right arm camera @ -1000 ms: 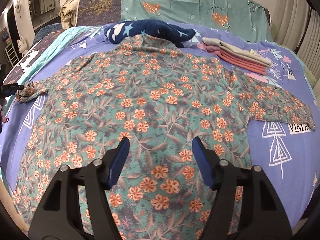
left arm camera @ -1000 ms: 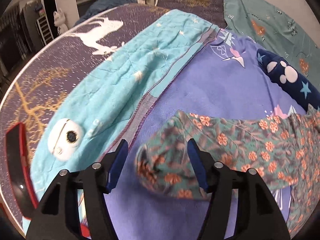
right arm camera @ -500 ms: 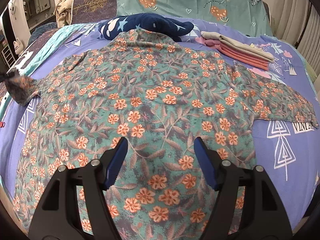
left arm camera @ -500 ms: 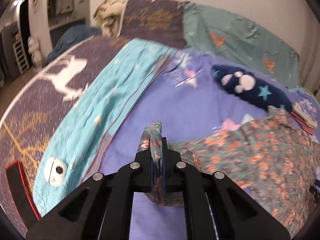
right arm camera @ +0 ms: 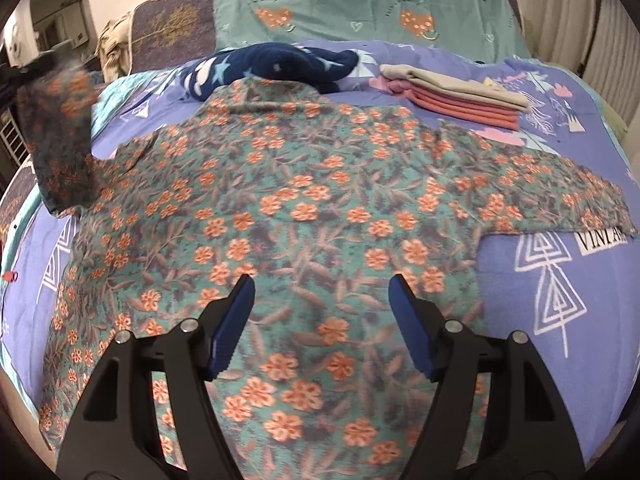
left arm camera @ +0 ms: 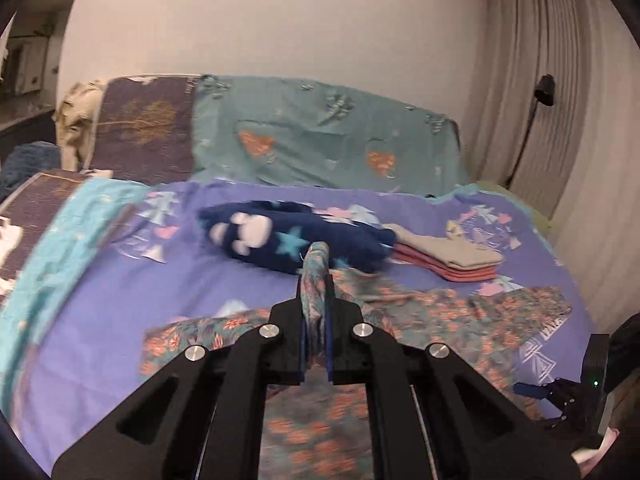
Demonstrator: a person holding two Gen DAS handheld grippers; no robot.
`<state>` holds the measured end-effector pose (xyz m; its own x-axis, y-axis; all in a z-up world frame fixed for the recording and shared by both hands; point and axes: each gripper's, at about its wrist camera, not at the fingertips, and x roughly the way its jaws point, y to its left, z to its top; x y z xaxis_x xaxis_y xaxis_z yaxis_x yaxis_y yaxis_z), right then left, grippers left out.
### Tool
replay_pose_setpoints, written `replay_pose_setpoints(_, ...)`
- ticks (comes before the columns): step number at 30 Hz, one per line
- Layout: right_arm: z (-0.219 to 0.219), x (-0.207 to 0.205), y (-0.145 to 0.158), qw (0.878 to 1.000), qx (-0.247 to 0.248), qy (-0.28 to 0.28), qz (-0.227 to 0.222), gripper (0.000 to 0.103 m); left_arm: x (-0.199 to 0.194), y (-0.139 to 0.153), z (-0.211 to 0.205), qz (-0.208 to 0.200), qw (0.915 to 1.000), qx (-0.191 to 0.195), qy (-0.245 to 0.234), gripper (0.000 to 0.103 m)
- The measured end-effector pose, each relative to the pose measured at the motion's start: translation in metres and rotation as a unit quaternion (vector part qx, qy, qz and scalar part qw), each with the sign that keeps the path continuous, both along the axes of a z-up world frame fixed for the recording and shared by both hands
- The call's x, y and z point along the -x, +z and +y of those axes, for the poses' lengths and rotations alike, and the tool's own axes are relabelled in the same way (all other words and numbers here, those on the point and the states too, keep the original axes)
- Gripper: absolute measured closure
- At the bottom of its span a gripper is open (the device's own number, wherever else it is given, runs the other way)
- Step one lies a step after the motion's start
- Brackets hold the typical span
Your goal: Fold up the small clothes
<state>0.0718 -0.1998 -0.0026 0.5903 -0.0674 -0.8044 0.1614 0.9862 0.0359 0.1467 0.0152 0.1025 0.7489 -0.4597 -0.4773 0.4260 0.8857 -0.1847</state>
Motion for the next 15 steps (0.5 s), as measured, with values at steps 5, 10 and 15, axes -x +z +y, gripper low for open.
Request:
replay_pose_setpoints(5,-0.025,0.01,0.004,1.0,-0.006,-0.024,-0.002,0.032,0.004,-0.07,-0.061,0.086,0.9929,-0.033,-0.076,0.076)
replay_pose_setpoints(10,-0.042,0.009,0.003,0.999,-0.027,-0.019,0.01,0.034,0.035,-0.1,-0.047,0.095,0.988,-0.087,-0.085,0.058)
replay_pose_setpoints(15,-0.033,-0.014,-0.001,0.993,-0.11,0.035,0.035,0.053,0.057,-0.107,0.003,0.073,0.9858,-0.148,-0.03,0.047)
